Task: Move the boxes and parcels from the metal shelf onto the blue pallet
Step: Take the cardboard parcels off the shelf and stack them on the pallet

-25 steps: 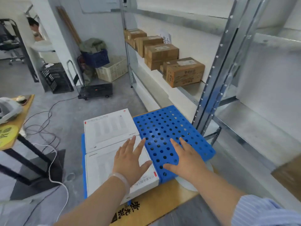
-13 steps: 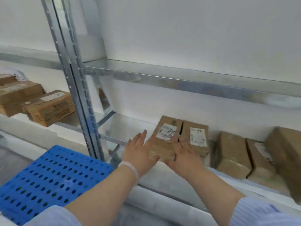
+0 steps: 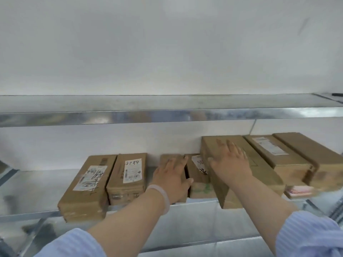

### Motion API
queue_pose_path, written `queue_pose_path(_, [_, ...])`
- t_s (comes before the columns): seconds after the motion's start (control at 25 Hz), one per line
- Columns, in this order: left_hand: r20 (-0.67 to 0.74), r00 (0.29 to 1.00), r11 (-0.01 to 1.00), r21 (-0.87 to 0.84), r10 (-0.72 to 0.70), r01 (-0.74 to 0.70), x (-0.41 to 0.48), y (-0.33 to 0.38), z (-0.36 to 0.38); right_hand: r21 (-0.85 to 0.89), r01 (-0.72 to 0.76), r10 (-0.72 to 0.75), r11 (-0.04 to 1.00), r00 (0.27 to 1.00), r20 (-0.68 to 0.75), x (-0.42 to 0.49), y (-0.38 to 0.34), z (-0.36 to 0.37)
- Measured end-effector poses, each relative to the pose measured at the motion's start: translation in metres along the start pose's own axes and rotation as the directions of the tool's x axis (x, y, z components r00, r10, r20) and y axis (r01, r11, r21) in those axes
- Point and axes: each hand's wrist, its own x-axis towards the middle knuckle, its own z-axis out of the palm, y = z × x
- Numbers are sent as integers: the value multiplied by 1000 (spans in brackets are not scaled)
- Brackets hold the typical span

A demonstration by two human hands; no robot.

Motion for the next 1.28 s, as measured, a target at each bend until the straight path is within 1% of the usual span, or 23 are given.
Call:
queue_pose_path(0.12, [65, 997, 996, -86, 41, -35, 31, 43, 13, -50, -135, 137, 990, 989, 51, 13, 59, -4])
queue_pose_path(0.24, [128, 992, 990, -141, 21, -3, 58, 69, 27, -37, -257, 260, 966, 957, 129, 17, 105, -5])
queue_pose_path(0.32, [187, 982, 981, -189, -4, 40, 73, 81, 38, -34, -309, 310, 950, 937, 160, 13, 125, -2])
queue_pose_path(0.48, [287, 957, 928, -342, -46, 148, 91, 103, 62, -19, -270, 270, 963, 955, 122, 4, 134, 5])
queue_pose_path(0.6, [274, 958, 879, -434, -79, 197, 95, 106, 71, 12, -289, 284, 957, 946, 155, 1, 128, 3])
queue_pose_path(0.72, [278, 956, 814, -533, -92, 233, 99, 98, 69, 49, -268, 256, 962, 951, 176, -3, 121, 1])
queue_pose_path(0.84, [292, 951, 796, -550, -101, 253, 104, 94, 65, 52, -287, 273, 956, 944, 184, 3, 121, -1])
queue_pose_path(0.96, [289, 949, 769, -576, -126, 278, 108, 98, 66, 62, -340, 310, 938, 908, 281, 18, 133, 2])
queue_pose_path(1.08, [280, 947, 792, -535, -160, 292, 111, 101, 70, 103, -347, 288, 932, 883, 371, 30, 145, 3])
queue_pose_path(1.2, [269, 952, 751, -597, -143, 281, 109, 101, 72, 95, -328, 259, 940, 866, 429, 34, 149, 2])
queue_pose_path(1.28, [242, 960, 725, -635, -140, 266, 103, 97, 70, 154, -339, 244, 928, 865, 438, 31, 143, 4])
